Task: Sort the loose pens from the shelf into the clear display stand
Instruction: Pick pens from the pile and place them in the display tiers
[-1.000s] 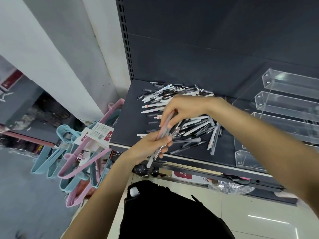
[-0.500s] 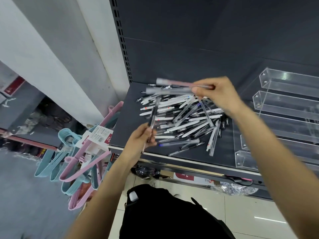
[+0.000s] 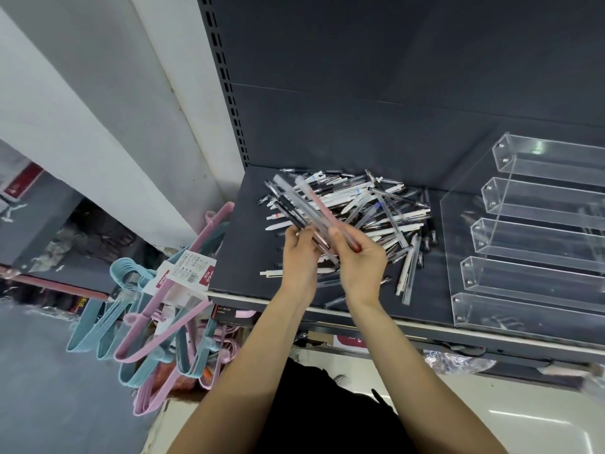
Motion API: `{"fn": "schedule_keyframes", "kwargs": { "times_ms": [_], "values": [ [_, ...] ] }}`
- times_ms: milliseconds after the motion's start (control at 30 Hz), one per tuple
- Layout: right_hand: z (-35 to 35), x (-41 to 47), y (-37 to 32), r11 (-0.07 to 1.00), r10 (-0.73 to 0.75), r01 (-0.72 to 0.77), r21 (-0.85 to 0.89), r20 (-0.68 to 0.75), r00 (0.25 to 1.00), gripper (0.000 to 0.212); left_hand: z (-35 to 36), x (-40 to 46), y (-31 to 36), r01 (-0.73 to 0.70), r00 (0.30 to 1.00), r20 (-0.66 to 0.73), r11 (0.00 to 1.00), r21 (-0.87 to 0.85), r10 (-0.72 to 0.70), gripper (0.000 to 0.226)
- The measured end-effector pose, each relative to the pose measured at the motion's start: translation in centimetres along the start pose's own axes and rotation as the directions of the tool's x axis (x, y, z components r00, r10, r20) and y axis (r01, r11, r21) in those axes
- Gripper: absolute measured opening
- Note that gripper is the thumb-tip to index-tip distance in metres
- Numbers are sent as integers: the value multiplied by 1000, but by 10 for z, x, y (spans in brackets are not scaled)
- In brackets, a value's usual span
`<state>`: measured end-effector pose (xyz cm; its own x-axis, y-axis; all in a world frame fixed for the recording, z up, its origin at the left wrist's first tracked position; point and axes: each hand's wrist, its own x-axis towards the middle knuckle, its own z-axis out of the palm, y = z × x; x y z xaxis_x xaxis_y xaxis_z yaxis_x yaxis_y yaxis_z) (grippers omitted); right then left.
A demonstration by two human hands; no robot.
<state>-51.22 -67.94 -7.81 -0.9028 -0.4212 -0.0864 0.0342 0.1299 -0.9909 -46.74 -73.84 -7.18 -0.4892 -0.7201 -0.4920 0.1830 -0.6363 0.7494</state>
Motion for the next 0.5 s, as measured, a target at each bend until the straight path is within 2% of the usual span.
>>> {"fn": "schedule_keyframes", "kwargs": {
  "times_ms": [133,233,300,400,500],
  "values": [
    [12,-6,3,996,-69,69,-61,-2,998,23,-8,4,2,-8,998,57,1000,14,7,6],
    [17,-5,4,984,-134,132,-122,-9,991,21,-19,3,6,-13,992,122,1000,-1,13,14],
    [22,-6,7,963,-192,189,-193,3,981,19,-26,4,10,34,989,143,998,-56,-26,18],
    [32,-12,10,908,-282,276,-314,25,959,16,-32,6,14,93,988,132,989,-116,-77,16],
    [41,-15,10,886,-273,256,-386,13,962,17,-33,5,15,132,987,105,984,-121,-119,12]
  ]
}}
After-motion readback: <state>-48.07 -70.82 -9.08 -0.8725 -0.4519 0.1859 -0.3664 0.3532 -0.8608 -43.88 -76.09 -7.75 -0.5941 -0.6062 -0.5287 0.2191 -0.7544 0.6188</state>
